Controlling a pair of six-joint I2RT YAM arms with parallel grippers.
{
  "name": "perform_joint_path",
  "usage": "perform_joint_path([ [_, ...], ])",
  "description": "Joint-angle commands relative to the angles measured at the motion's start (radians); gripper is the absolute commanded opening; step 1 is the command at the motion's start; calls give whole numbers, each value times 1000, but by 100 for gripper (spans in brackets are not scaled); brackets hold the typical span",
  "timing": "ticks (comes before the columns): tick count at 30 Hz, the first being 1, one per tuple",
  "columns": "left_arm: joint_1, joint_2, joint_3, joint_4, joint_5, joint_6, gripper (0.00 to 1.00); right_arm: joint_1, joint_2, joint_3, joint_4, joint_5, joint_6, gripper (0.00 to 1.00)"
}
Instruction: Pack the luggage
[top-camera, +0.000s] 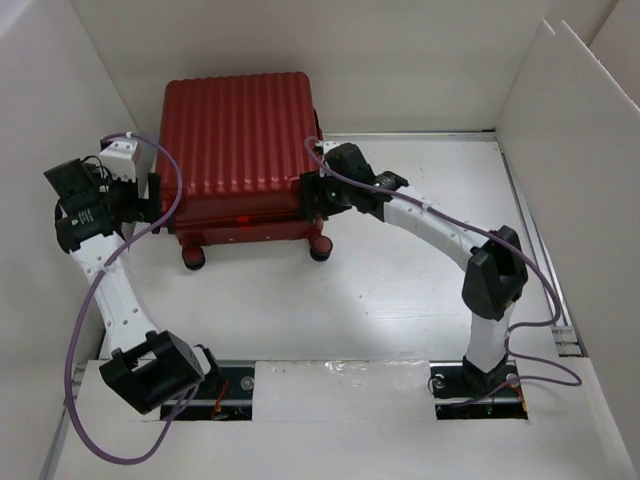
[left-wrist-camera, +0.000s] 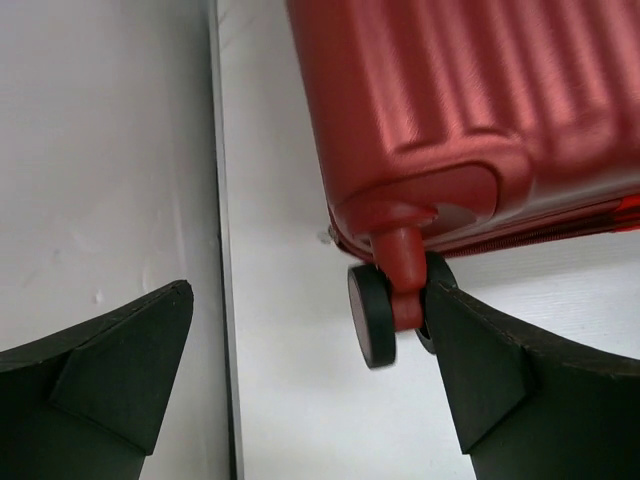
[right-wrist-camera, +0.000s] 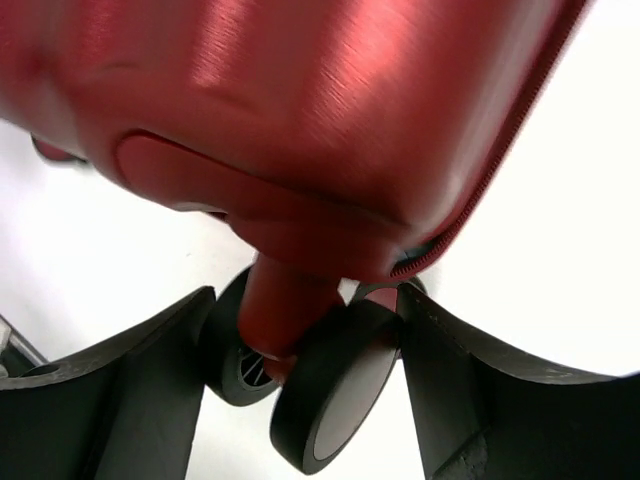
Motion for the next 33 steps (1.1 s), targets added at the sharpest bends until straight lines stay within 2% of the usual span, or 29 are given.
perform_joint_path([
  [1, -58, -64, 38, 36, 42, 48, 100, -160, -123, -139, 0, 121, -13, 0],
  [5, -150, -17, 75, -41, 97, 48, 99, -271, -186, -211, 23, 121, -41, 0],
  [8, -289, 2, 89, -58, 24, 31, 97, -358, -218, -220, -9, 132, -95, 0],
  [9, -390, 2, 89, -69, 7, 51, 97, -384, -218, -230, -9, 132, -113, 0],
  [12, -559, -9, 107, -104, -21, 155, 97, -498, -231, -188, -38, 123, -216, 0],
  [14, -608, 7, 147, -160, 18, 232, 99, -562, -220, -123, -51, 103, -274, 0],
  [18, -754, 53, 219, -318, 31, 524, 99, -611, -139, -5, -63, 16, -404, 0],
  [19, -821, 53, 219, -354, 18, 669, 99, -611, -122, 19, -72, -15, -414, 0],
  [21, -895, 53, 207, -355, 2, 765, 99, -621, -71, 86, -112, -72, -443, 0],
  [22, -938, 53, 191, -377, -39, 808, 99, -621, -57, 111, -134, -92, -455, 6],
  [23, -1033, 69, 191, -394, -60, 874, 99, -621, -47, 131, -158, -128, -455, 27],
  [25, -1116, 103, 202, -424, -90, 890, 99, -621, -47, 143, -190, -151, -455, 45],
  [26, -1159, 143, 232, -483, -90, 913, 99, -621, -59, 128, -200, -152, -455, 58],
  [27, -1159, 163, 251, -523, -73, 980, 99, -621, -75, 113, -200, -141, -440, 62],
  [28, -1159, 175, 260, -523, -73, 981, 99, -621, -115, 71, -189, -141, -422, 65],
  [30, -1159, 175, 233, -523, -129, 1037, 99, -631, -161, 22, -171, -130, -402, 70],
  [31, -1159, 175, 211, -523, -166, 1112, 99, -631, -183, -1, -160, -139, -401, 70],
  [33, -1159, 175, 179, -523, -229, 1148, 99, -631, -235, -56, -144, -139, -377, 73],
])
